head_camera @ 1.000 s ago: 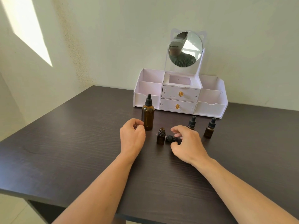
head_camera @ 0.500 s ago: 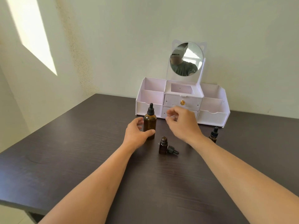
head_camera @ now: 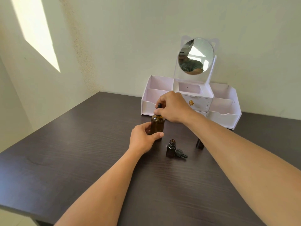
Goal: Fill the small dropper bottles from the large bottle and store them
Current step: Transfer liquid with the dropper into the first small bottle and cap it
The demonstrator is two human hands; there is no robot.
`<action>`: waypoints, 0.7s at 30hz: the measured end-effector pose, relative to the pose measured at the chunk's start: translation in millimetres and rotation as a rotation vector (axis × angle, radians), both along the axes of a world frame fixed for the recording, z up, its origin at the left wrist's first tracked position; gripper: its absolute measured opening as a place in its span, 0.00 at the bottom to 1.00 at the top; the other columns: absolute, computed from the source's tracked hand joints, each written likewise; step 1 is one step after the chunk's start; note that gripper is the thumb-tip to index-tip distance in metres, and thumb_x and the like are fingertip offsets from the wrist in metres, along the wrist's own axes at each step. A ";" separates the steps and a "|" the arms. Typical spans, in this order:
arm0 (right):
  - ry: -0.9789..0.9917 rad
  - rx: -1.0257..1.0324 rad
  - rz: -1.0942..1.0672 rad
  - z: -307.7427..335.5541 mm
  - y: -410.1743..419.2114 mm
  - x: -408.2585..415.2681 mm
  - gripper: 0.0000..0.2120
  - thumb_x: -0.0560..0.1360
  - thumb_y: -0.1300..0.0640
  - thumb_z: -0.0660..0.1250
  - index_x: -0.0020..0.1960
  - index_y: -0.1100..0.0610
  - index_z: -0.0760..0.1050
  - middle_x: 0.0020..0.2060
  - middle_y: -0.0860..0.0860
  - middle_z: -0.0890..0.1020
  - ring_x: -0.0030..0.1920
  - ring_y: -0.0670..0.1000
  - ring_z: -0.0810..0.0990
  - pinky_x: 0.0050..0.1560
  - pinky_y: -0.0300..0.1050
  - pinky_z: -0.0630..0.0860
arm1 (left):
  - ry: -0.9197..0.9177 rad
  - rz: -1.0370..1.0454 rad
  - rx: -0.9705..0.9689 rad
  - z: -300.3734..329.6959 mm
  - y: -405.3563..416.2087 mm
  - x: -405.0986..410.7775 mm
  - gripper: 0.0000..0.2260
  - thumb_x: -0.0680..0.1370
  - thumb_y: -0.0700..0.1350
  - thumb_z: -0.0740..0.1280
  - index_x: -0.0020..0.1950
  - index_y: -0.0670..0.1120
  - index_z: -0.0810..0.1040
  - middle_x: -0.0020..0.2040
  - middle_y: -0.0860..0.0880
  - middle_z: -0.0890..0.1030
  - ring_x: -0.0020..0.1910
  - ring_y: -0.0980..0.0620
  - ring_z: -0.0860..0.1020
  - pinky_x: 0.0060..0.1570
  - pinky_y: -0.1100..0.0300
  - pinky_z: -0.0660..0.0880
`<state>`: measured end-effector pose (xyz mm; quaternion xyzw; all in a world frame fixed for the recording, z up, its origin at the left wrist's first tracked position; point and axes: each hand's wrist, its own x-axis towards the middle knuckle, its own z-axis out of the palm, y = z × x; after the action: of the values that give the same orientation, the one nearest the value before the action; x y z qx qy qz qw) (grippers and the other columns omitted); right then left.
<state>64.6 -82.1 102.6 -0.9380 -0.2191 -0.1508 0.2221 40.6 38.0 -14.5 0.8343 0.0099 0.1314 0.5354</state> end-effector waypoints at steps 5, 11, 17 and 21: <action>0.250 0.113 0.153 9.6 -6.9 -5.9 0.25 0.68 0.73 0.64 0.64 0.57 0.73 0.48 0.52 0.83 0.51 0.50 0.80 0.54 0.45 0.78 | 0.013 -0.033 0.015 -4.0 1.8 0.8 0.25 0.69 0.55 0.76 0.65 0.51 0.78 0.53 0.53 0.84 0.53 0.54 0.81 0.58 0.50 0.77; 0.179 0.256 0.061 -0.2 -8.3 -4.8 0.18 0.68 0.55 0.75 0.56 0.54 0.76 0.45 0.50 0.81 0.46 0.48 0.80 0.45 0.41 0.77 | 0.019 -0.038 0.036 -4.3 2.4 0.4 0.26 0.70 0.56 0.75 0.66 0.51 0.77 0.54 0.54 0.83 0.55 0.55 0.79 0.60 0.52 0.76; 0.258 0.318 0.147 1.9 -9.1 -8.5 0.22 0.70 0.73 0.64 0.60 0.56 0.73 0.48 0.53 0.82 0.52 0.51 0.80 0.49 0.43 0.78 | 0.021 -0.036 0.048 -2.7 2.1 -2.0 0.25 0.71 0.55 0.75 0.66 0.52 0.77 0.56 0.53 0.83 0.56 0.54 0.78 0.60 0.52 0.75; 0.254 0.374 0.110 3.0 -7.1 -7.2 0.22 0.68 0.69 0.67 0.60 0.55 0.73 0.49 0.52 0.81 0.52 0.52 0.79 0.48 0.43 0.77 | 0.025 -0.033 0.049 -2.1 2.0 -2.6 0.25 0.71 0.55 0.75 0.66 0.52 0.77 0.55 0.53 0.83 0.56 0.54 0.79 0.60 0.51 0.75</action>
<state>57.4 -89.1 105.6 -0.8786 -0.2087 -0.0572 0.4257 38.0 40.0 -16.6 0.8487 -0.0004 0.1122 0.5168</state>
